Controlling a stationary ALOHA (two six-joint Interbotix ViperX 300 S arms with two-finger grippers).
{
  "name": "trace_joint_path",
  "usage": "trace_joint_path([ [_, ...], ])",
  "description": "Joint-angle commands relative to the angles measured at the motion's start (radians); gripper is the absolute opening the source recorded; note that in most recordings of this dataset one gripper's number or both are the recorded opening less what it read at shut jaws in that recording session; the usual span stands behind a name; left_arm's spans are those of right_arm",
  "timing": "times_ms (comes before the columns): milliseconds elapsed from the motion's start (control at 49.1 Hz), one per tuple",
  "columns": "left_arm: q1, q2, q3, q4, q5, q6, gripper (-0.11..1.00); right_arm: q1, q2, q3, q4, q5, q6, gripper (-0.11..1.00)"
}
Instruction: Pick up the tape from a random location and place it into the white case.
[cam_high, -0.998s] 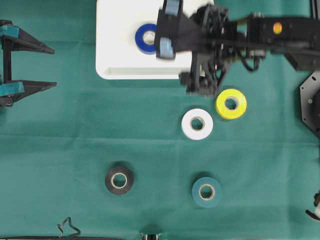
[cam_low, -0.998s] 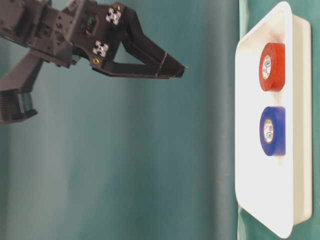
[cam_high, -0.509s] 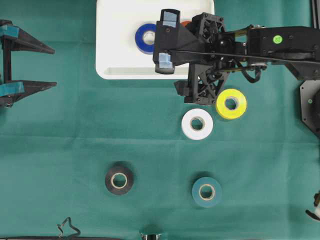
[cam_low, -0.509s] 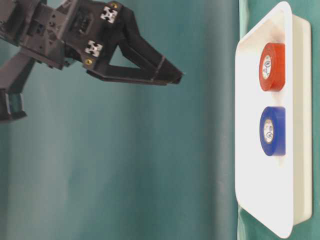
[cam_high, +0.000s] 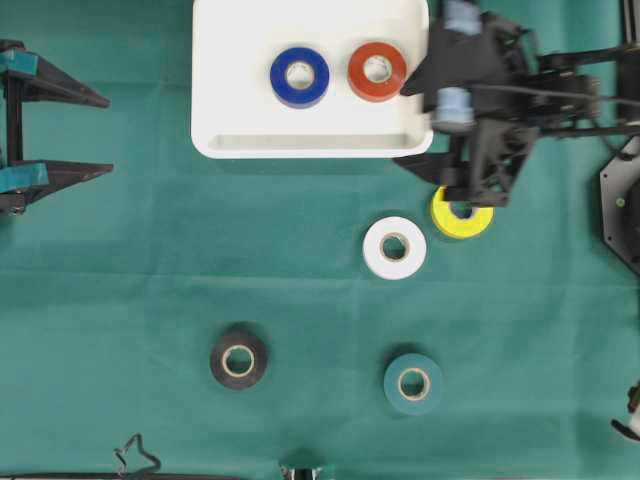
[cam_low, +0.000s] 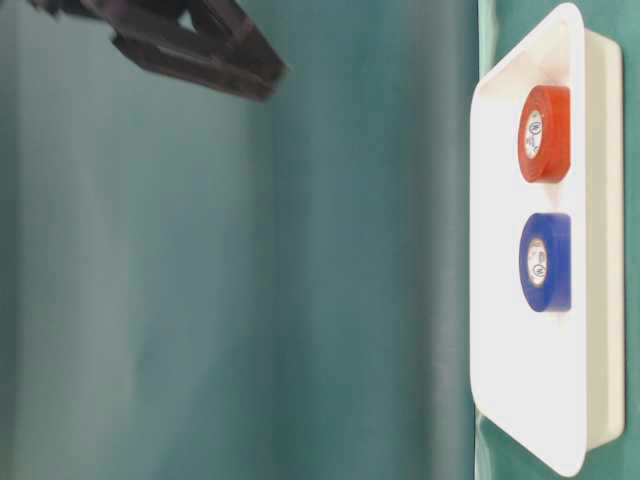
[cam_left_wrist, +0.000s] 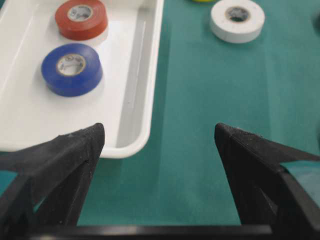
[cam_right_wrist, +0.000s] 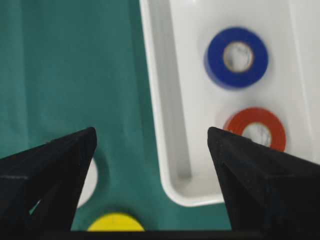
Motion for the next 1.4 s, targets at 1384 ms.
trace_joint_path([
  [1384,-0.002,0.005,-0.003,-0.002,-0.014,0.0,0.97,-0.037,-0.397,0.67,0.003,-0.664,0.003,0.85],
])
